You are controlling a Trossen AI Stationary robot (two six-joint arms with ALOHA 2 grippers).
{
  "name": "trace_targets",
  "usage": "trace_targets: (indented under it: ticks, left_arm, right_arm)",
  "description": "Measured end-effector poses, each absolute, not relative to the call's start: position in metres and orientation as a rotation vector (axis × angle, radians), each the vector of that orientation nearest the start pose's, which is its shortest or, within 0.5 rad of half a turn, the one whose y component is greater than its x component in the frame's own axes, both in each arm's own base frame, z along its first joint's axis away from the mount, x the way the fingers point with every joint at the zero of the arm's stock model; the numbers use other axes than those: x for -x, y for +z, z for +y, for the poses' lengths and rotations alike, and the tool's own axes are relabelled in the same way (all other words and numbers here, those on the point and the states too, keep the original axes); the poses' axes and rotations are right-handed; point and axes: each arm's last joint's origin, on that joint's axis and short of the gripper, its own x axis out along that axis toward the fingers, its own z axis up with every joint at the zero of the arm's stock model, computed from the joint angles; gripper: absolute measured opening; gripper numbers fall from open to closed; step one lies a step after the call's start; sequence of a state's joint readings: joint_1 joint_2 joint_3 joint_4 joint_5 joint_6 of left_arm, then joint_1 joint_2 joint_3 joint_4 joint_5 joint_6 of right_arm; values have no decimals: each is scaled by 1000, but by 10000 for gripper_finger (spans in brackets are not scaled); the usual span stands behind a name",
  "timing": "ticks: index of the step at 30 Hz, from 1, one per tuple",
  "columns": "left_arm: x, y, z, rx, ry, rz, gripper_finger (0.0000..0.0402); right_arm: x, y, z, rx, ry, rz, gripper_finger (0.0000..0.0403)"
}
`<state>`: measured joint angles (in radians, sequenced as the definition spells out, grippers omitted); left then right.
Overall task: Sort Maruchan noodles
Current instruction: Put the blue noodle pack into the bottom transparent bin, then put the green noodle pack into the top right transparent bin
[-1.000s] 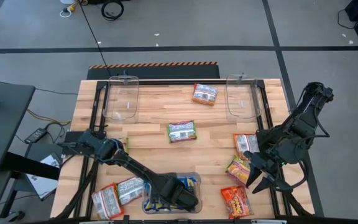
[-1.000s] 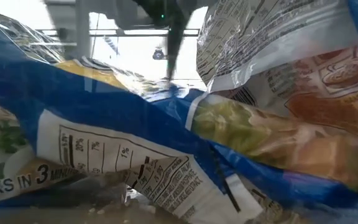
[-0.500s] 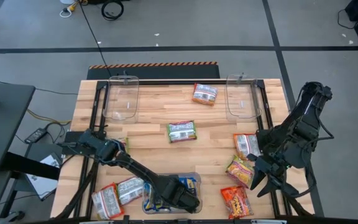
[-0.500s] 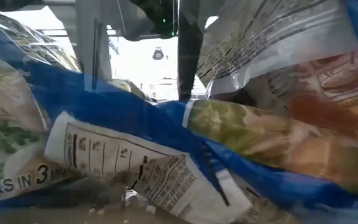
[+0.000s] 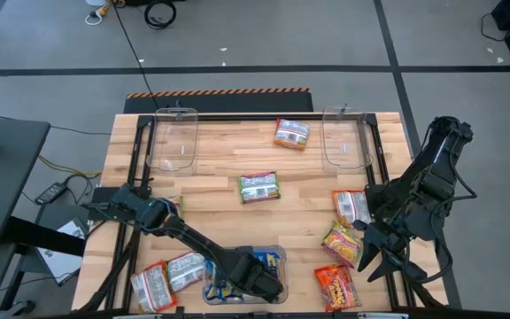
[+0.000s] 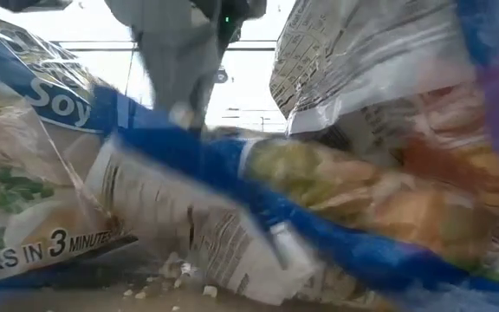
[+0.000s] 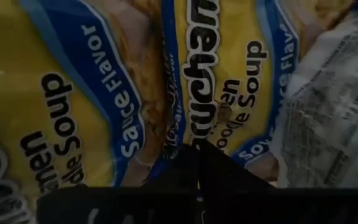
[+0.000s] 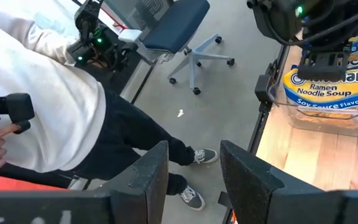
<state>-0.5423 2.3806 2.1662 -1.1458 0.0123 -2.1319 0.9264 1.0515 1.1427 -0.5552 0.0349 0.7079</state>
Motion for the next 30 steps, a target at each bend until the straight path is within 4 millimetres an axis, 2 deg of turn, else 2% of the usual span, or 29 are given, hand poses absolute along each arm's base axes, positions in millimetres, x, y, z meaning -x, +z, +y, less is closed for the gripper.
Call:
trace_targets:
  ticks: [6, 9, 13, 17, 24, 28, 30]
  left_arm:
    - [-415, 244, -259, 1449, 919, 1079, 3]
    - [-406, 255, -261, 1438, 939, 1076, 3]
    - [-397, 258, -266, 1420, 960, 1092, 2]
    - [-401, 252, -270, 1404, 908, 1068, 8]
    - [-417, 251, -261, 1358, 784, 1012, 56]
    - [-420, 253, -255, 1282, 710, 1081, 86]
    - [-414, 261, -250, 1255, 712, 1130, 98]
  right_arm:
    - [-129, 371, 170, -450, 670, 715, 151]
    - [-129, 371, 170, -449, 666, 713, 151]
    - [-130, 371, 170, -448, 648, 703, 151]
    - [-131, 371, 169, -445, 621, 687, 151]
    - [-132, 370, 168, -427, 552, 668, 151]
    - [-134, 363, 167, -409, 489, 708, 151]
    - [-137, 359, 166, -417, 451, 741, 151]
